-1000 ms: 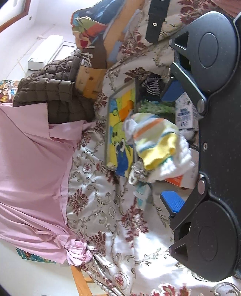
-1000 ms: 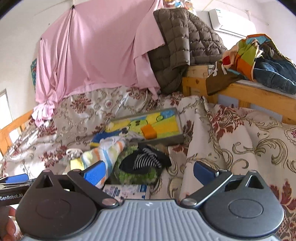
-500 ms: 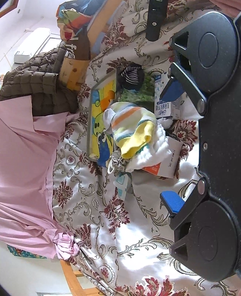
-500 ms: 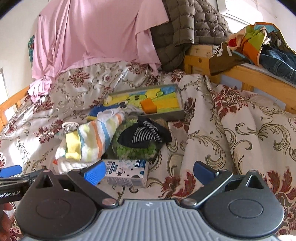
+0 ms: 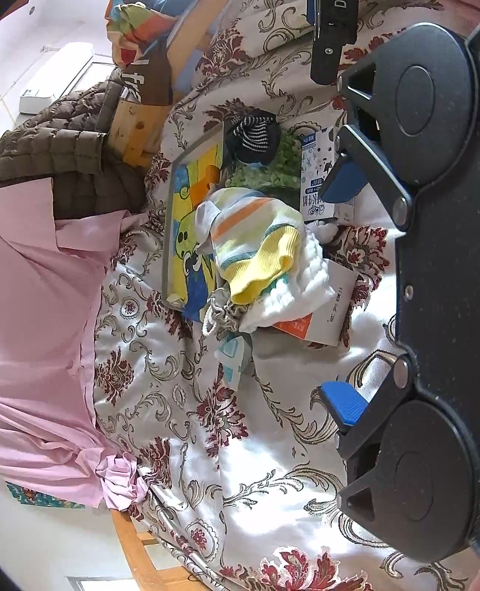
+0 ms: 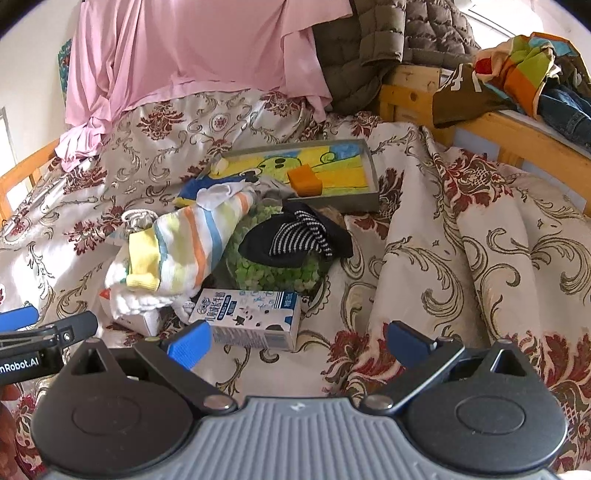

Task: Organize soft objects
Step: 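Move both open tools back over the pile of clothes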

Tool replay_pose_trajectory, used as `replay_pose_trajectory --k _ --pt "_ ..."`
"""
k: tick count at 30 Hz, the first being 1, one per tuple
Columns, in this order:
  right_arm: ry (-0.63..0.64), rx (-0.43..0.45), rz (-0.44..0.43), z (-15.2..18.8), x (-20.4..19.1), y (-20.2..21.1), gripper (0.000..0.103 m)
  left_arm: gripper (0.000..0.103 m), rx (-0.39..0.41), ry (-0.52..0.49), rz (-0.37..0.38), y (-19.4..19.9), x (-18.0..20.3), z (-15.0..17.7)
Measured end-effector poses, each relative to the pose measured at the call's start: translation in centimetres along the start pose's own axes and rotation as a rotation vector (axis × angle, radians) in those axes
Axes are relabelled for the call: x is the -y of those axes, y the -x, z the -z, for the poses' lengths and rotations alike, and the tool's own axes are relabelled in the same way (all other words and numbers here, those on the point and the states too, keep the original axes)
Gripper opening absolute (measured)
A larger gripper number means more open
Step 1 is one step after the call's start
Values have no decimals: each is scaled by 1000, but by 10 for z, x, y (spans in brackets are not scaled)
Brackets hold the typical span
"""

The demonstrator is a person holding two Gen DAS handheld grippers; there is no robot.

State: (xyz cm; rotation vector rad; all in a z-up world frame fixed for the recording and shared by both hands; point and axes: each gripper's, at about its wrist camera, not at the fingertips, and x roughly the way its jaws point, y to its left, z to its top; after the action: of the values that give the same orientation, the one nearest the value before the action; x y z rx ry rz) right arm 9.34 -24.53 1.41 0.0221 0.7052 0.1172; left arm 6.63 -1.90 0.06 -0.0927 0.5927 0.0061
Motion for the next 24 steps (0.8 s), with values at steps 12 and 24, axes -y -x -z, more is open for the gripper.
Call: replay_pose_trajectory --k 12,24 --pt "11 -26 -9 -1 -3 -6 103 102 -14 9 -22 -7 2 -1" --pt "-43 -4 -43 -10 -1 -15 103 102 10 2 -28 -16 6 -9"
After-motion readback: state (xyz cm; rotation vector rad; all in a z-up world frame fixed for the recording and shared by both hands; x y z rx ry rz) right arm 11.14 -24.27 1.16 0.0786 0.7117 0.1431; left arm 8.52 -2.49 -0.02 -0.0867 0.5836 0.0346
